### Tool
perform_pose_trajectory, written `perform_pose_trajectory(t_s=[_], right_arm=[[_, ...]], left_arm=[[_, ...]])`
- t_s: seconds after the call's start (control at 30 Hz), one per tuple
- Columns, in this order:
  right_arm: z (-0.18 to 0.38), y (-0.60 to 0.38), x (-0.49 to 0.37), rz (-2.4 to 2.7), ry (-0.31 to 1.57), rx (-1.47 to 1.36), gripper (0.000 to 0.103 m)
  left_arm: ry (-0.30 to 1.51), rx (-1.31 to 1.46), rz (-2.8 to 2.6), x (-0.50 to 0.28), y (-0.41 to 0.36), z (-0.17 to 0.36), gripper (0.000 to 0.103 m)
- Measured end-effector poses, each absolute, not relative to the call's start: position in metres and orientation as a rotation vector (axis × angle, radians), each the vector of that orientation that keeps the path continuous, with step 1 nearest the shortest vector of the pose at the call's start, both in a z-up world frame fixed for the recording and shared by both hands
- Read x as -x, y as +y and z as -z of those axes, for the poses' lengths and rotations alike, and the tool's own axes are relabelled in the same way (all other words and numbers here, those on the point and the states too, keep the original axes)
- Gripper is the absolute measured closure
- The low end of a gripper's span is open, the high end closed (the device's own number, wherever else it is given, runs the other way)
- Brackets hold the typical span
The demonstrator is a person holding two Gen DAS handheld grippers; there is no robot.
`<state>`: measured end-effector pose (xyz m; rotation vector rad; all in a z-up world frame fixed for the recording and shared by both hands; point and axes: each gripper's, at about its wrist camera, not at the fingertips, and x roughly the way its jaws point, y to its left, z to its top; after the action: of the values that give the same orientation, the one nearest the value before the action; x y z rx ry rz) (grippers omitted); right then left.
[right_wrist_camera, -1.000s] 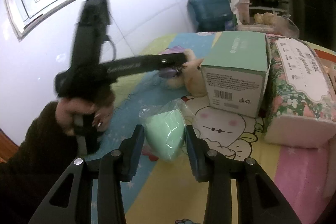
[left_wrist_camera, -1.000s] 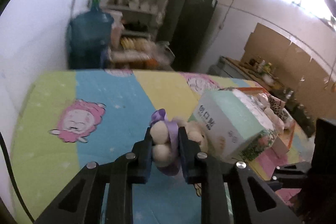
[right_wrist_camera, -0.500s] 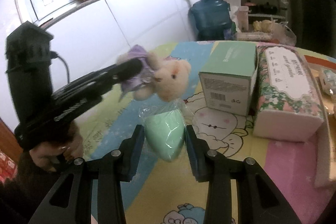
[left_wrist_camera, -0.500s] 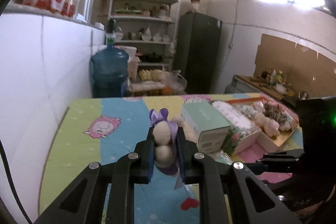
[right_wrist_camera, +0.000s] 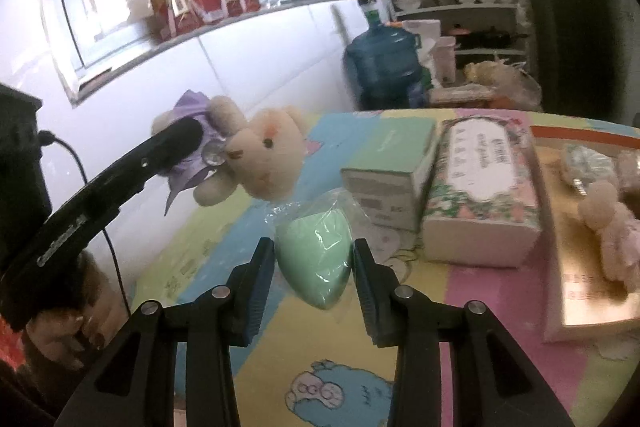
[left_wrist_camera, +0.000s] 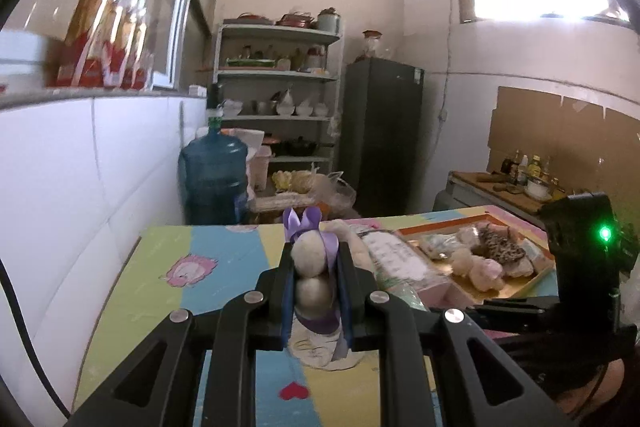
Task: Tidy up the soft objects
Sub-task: 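Carry the teddy bear and mint-green pack over the cardboard box with both tools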
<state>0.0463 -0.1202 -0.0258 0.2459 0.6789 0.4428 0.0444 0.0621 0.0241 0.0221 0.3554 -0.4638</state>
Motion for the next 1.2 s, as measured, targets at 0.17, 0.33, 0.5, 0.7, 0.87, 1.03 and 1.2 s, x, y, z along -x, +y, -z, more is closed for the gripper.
perform_pose_trajectory(t_s=[0.17,0.33,0.5,0.7,0.87,1.03,1.2], right_arm=[[0.017,-0.148,-0.035,-0.394,0.648,-0.259,0.062],[0.011,-0.183,-0.021,-0.335,0.618,-0.275,0.062],[0.006,-0.215,-0.008,-0.273,0.594,-0.288,0.062],[0.001,-0.258,0.006,-0.19,0.567,-0.311,0.062],[-0.001,-0.293,0.021,-0.129,0.54,-0.343,0.062],[0.0,-0.324,0.03,-0.077,0.519,-0.379,0.062],[0.004,-0.349,0.036,-0.041,0.503,-0.403,0.062]], left_arm=[[0.343,-0.018,0.499,-0.035,0.034,-0.031,0.085],[0.335,-0.009,0.541,-0.031,0.007,-0.035,0.085],[0.336,0.007,0.582,-0.031,-0.019,-0.037,0.085],[0.348,0.006,0.628,-0.031,-0.05,-0.037,0.085],[0.357,0.006,0.662,-0.031,-0.075,-0.034,0.085],[0.369,0.012,0.69,-0.032,-0.099,-0.03,0.085],[0.388,0.022,0.71,-0.035,-0.125,-0.025,0.085]])
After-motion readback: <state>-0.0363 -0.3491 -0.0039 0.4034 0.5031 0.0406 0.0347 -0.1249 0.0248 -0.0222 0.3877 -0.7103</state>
